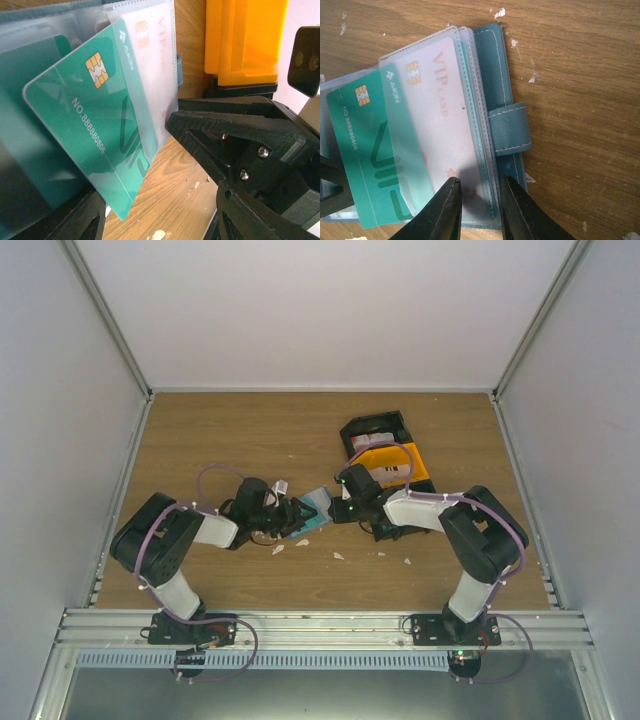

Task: Put the credit cards into the card holder

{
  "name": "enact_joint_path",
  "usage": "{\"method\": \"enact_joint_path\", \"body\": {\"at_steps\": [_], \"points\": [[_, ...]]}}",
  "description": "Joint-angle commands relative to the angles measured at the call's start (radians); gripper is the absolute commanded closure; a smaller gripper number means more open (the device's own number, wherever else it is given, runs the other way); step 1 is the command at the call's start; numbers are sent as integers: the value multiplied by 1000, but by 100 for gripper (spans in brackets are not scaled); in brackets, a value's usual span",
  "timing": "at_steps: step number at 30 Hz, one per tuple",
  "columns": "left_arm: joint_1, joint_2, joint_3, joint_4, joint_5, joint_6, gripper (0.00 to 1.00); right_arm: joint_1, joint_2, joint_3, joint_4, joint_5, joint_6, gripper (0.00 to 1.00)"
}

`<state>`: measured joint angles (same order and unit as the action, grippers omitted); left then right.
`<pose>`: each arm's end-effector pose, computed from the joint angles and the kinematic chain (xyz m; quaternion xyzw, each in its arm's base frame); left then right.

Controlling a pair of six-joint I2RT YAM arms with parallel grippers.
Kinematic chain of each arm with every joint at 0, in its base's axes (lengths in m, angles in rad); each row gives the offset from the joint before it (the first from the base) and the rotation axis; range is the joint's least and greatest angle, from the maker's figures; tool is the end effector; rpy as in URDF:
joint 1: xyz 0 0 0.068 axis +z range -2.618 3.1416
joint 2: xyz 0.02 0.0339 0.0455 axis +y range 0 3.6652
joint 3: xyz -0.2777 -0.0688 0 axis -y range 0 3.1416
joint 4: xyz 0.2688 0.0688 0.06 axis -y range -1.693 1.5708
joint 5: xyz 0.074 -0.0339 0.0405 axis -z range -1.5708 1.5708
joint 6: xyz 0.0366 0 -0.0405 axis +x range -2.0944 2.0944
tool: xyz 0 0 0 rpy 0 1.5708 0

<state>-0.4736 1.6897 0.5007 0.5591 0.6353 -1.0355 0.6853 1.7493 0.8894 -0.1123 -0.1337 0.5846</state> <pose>0.2503 -0.1527 0.1012 -0.0988 0.8528 -0.4978 0.1230 0.2697 0.2268 0.1311 -0.0677 0.9512 0.2259 0.1990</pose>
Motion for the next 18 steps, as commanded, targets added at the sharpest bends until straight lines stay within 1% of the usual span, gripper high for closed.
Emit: {"method": "enact_joint_path", "body": {"at_steps": [1,5,8,13,18], "points": [[-10,-46,-10,-175,-78,59,37,11,-4,-34,-52,-25,3,77],[-14,-95,-20,-224,-119,82,39,11,-7,-39,-39,-40,-3,72],[-15,-104,-4,-271,-158,105,47,12,-7,-36,-41,-37,-6,71],[-14,-66,38,-306,-171,135,56,11,-8,-35,-39,-22,-10,68],[-16,-11,84,-327,-168,151,57,10,2,-26,-30,-43,-28,65]]}}
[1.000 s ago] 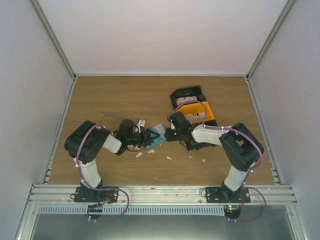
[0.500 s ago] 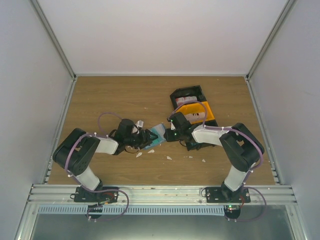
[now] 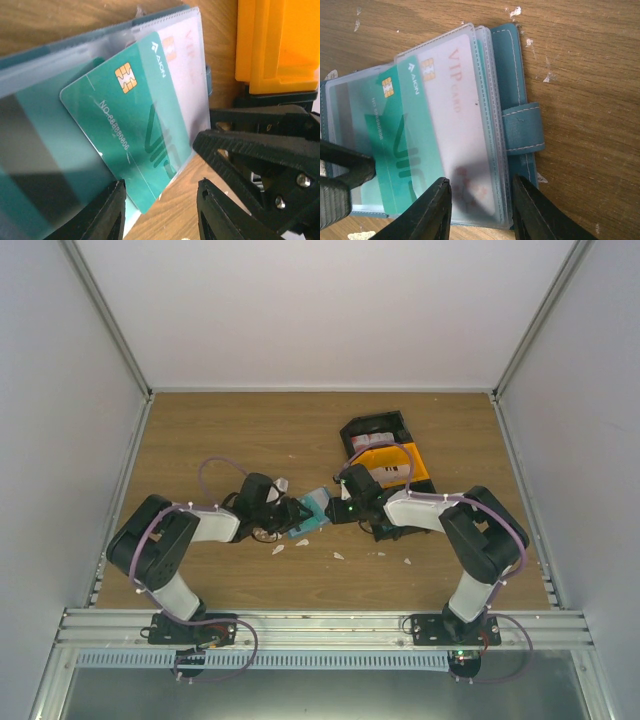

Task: Put the credit cards into the card holder

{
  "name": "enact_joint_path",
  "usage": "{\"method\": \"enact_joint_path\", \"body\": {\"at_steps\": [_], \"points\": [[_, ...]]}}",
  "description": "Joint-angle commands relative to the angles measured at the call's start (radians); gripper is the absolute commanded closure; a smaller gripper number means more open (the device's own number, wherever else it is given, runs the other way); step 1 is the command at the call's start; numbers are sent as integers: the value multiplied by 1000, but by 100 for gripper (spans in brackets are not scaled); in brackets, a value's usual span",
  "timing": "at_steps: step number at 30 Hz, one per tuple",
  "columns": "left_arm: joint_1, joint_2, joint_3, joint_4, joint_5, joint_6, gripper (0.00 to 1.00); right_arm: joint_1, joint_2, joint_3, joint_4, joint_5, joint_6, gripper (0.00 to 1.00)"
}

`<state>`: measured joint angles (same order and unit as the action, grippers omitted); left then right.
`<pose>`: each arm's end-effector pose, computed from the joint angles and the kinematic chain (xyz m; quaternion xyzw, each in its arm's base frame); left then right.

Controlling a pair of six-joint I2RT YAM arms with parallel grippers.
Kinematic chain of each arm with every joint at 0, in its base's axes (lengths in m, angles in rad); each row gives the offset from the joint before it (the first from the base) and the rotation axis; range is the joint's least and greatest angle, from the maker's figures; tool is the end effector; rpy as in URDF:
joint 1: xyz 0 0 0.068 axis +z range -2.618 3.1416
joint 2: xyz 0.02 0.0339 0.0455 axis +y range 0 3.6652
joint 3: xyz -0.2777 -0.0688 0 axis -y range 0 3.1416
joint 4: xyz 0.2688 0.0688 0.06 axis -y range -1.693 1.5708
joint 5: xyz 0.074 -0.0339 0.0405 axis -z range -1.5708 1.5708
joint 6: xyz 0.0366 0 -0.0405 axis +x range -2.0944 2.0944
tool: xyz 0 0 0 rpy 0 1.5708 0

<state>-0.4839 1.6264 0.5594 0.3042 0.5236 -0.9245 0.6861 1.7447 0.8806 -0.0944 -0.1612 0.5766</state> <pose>0.2519 -0.1530 0.1113 -0.0948 0.8889 -0.4272 0.1353 0.2683 0.2272 0.1314 -0.0762 0.9477 0.2393 0.1972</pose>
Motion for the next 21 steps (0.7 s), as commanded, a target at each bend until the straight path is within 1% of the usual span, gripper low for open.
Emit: {"method": "enact_joint_path", "body": {"at_steps": [1,7,10,21], "points": [[-6,58,32,-75,-58,44,58,10,7,-16,-46,-20,-22,65],[-6,96,76,-94,-60,75,60,8,20,-13,-21,-55,-36,62],[-6,112,83,-76,-58,79,61,7,20,-15,-7,-68,-38,60],[-17,192,142,-3,22,99,62,1,7,-21,12,-68,-34,57]]}}
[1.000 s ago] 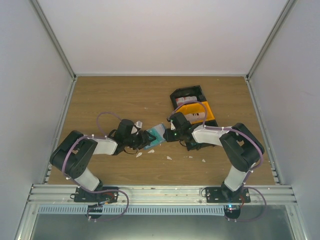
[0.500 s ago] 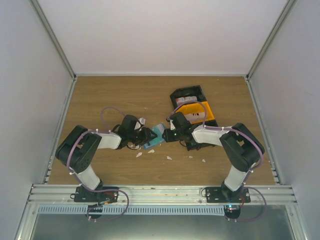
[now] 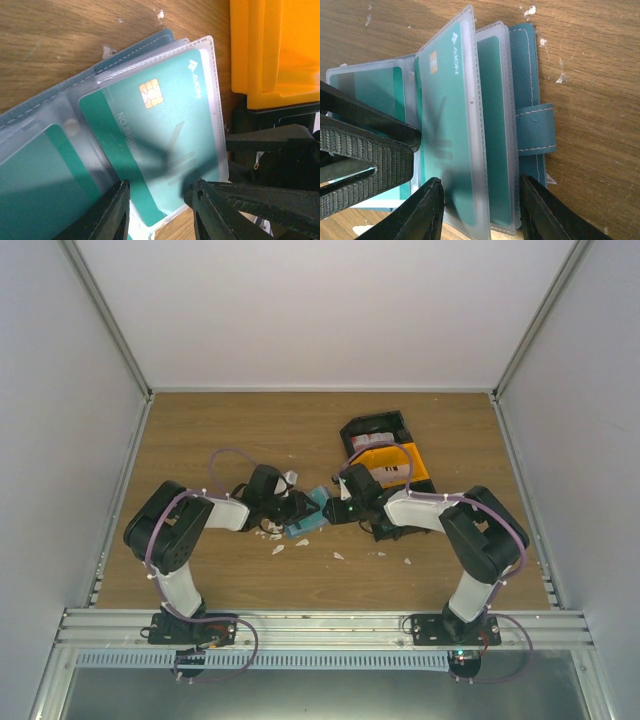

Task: Put the credit cards into the card holder

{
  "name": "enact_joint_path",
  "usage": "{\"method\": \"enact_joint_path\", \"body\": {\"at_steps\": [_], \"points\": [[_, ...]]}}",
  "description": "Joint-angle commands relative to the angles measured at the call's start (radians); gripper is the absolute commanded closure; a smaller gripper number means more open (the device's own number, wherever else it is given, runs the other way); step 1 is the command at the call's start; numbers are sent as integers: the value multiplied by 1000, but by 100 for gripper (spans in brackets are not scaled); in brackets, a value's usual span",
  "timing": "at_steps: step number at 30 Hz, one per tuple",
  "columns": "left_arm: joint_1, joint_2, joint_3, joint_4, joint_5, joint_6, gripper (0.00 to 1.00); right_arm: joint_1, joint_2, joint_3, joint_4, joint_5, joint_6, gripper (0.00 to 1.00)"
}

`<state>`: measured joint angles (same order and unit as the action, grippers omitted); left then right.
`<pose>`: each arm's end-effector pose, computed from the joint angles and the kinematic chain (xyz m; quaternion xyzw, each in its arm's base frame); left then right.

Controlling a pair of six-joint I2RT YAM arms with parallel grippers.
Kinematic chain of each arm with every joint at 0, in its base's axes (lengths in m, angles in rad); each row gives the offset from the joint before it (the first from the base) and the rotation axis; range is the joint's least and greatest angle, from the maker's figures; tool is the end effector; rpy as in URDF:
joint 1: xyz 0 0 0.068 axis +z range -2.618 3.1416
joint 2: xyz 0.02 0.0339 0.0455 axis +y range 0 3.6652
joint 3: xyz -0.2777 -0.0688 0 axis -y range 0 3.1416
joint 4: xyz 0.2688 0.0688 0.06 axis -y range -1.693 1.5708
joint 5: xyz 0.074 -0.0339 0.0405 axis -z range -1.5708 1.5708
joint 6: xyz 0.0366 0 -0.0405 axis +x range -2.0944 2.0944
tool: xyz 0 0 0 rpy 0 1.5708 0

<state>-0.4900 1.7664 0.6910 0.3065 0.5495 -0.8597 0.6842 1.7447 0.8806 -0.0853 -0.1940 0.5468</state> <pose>0.2823 -0.1722 0.1048 -0.0588 0.8905 -0.4297 0.1372 0.2685 0.2281 0.1322 -0.0946 0.9434 0.2510 0.1952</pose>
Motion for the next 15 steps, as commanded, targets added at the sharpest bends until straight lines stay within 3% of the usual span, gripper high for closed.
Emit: {"method": "enact_joint_path", "body": {"at_steps": [1,6,10,15], "points": [[-12,53,10,0,1,35,62,3,4,-23,4,-33,-3,57],[-12,5,-18,22,15,48,62,2,-39,-26,-7,23,11,54],[-11,-89,-48,5,14,70,55,1,-113,-45,-8,77,27,47],[-11,-195,-50,-127,-79,108,53,-4,-139,-19,-54,161,44,47]]}}
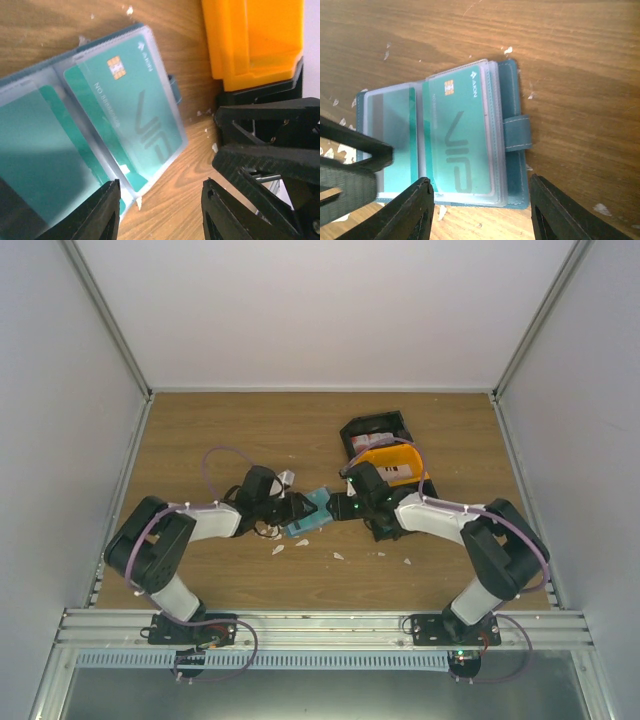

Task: Put the credit cards into the card holder

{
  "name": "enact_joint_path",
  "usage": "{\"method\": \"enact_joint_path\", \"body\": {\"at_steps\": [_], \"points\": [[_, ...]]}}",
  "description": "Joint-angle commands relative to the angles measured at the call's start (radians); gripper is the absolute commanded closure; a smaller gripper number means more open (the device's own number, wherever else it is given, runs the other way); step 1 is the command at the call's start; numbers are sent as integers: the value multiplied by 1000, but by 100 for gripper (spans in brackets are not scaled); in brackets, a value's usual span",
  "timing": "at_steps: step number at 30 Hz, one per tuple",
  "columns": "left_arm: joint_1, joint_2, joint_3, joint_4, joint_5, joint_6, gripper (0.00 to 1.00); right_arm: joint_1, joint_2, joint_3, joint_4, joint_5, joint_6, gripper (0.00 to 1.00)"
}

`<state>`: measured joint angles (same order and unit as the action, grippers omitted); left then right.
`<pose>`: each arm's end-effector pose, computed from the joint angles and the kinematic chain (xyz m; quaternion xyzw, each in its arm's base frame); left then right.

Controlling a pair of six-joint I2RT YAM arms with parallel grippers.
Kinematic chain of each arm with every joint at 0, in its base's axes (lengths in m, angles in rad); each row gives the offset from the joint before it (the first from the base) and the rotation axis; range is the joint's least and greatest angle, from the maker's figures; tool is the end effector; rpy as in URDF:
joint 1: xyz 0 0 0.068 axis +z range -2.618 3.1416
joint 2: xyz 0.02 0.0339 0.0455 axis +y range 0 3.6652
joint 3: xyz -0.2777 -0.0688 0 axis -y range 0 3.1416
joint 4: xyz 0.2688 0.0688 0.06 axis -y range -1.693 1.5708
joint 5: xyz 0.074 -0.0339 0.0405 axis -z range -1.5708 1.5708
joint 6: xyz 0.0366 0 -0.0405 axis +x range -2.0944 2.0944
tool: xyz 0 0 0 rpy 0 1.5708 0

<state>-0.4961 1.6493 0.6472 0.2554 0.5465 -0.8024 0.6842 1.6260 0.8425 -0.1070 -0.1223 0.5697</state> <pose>0.2674 -0.1664 0.1247 -0.0278 0.8885 -0.4301 0.1577 0.2587 0.2168 0.1578 -0.0742 0.9382 0.2420 0.2359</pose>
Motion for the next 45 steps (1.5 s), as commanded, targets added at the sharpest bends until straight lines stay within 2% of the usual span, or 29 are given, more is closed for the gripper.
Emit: {"method": "enact_joint_path", "body": {"at_steps": [1,5,15,20,25,30,33,38,45], "points": [[-4,-91,-5,-95,-94,54,53,-7,-9,31,-42,98,22,47],[-3,-143,-15,-161,-176,54,55,-12,77,86,-78,114,15,53],[42,-295,-103,-311,-362,61,59,-25,167,153,-87,142,13,80],[53,-290,-98,-345,-402,64,58,-36,198,164,-73,125,16,83],[63,-255,-115,-328,-365,67,56,-50,215,161,-53,63,14,78],[64,-226,-129,-282,-299,75,57,-65,221,157,-38,-31,5,79],[65,-201,-123,-275,-282,88,58,-70,214,147,-21,-93,-1,82],[64,-170,-118,-268,-260,102,62,-77,207,138,6,-122,2,99],[65,-143,-110,-258,-235,120,64,-77,165,136,1,-110,9,99]]}}
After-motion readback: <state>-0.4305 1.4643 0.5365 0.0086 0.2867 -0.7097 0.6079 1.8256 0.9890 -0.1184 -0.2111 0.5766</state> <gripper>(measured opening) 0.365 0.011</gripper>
